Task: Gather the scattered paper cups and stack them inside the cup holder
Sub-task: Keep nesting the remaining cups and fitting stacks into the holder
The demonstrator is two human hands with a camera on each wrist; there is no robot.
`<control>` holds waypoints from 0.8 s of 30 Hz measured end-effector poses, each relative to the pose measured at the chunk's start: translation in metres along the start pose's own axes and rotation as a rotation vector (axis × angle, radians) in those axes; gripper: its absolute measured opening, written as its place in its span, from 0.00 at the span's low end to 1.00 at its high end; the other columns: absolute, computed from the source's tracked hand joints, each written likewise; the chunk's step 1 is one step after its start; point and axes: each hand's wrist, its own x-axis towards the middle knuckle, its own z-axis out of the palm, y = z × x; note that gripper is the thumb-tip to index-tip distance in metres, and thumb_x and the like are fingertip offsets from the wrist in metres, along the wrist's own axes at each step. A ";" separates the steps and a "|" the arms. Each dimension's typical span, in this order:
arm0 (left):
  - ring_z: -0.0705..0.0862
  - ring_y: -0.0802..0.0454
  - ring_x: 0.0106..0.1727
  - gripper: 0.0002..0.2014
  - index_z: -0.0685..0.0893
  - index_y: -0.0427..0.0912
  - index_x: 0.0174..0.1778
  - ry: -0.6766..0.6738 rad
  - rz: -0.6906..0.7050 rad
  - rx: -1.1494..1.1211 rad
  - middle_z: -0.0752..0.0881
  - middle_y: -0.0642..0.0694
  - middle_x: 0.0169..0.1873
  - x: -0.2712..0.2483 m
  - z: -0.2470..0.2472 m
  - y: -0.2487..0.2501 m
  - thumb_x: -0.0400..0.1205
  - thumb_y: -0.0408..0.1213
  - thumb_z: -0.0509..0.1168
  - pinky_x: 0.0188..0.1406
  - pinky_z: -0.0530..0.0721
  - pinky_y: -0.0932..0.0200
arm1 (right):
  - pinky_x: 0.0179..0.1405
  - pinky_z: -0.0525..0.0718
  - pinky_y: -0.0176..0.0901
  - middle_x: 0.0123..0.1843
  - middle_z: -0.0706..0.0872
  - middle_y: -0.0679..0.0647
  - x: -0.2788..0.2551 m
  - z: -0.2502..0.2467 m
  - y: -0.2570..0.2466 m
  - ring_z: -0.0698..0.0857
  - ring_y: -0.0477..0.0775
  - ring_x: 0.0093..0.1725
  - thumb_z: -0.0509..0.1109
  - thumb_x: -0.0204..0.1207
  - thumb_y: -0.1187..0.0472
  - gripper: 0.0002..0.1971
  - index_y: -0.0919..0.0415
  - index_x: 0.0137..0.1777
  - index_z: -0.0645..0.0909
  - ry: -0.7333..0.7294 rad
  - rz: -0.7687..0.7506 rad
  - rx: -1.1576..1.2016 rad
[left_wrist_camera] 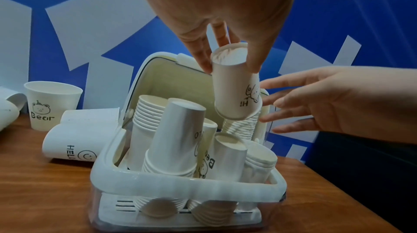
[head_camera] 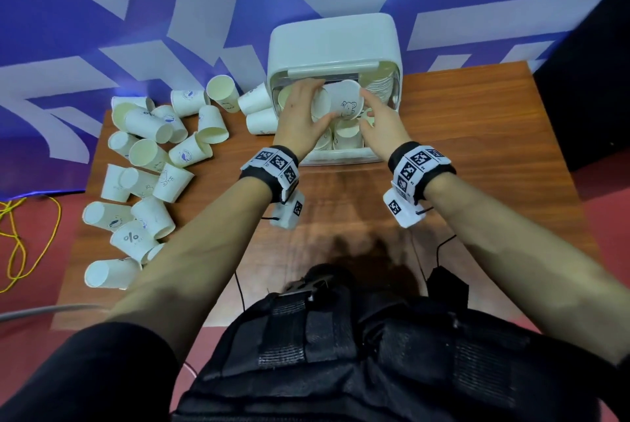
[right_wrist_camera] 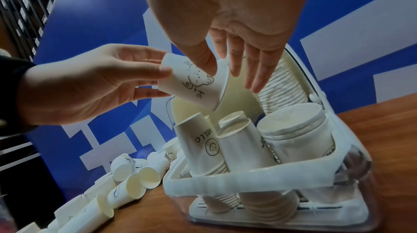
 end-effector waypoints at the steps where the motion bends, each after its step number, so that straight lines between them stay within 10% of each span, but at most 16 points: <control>1: 0.75 0.46 0.67 0.27 0.74 0.36 0.70 0.001 0.013 0.025 0.76 0.40 0.65 0.001 0.002 -0.001 0.76 0.42 0.70 0.66 0.77 0.49 | 0.63 0.71 0.36 0.77 0.72 0.54 0.003 0.000 0.001 0.76 0.53 0.70 0.58 0.80 0.66 0.29 0.52 0.82 0.61 -0.003 0.001 0.001; 9: 0.75 0.43 0.66 0.24 0.76 0.37 0.70 0.024 0.091 0.161 0.74 0.37 0.65 0.008 0.015 -0.022 0.77 0.35 0.68 0.62 0.77 0.57 | 0.68 0.59 0.27 0.80 0.67 0.55 0.027 0.009 0.006 0.67 0.51 0.78 0.58 0.79 0.71 0.29 0.56 0.81 0.63 -0.072 -0.015 0.040; 18: 0.72 0.46 0.64 0.22 0.79 0.37 0.69 0.067 0.148 0.207 0.76 0.34 0.62 0.019 0.031 -0.037 0.78 0.34 0.65 0.62 0.77 0.54 | 0.78 0.65 0.45 0.84 0.59 0.53 0.043 0.018 0.011 0.61 0.51 0.81 0.60 0.80 0.69 0.34 0.56 0.84 0.54 -0.180 0.025 0.058; 24: 0.78 0.42 0.64 0.21 0.77 0.34 0.69 0.049 0.068 0.143 0.77 0.35 0.64 0.024 0.044 -0.041 0.80 0.33 0.64 0.57 0.82 0.52 | 0.65 0.80 0.56 0.82 0.64 0.55 0.050 0.020 0.018 0.77 0.49 0.54 0.60 0.79 0.67 0.35 0.51 0.84 0.52 -0.247 0.055 0.034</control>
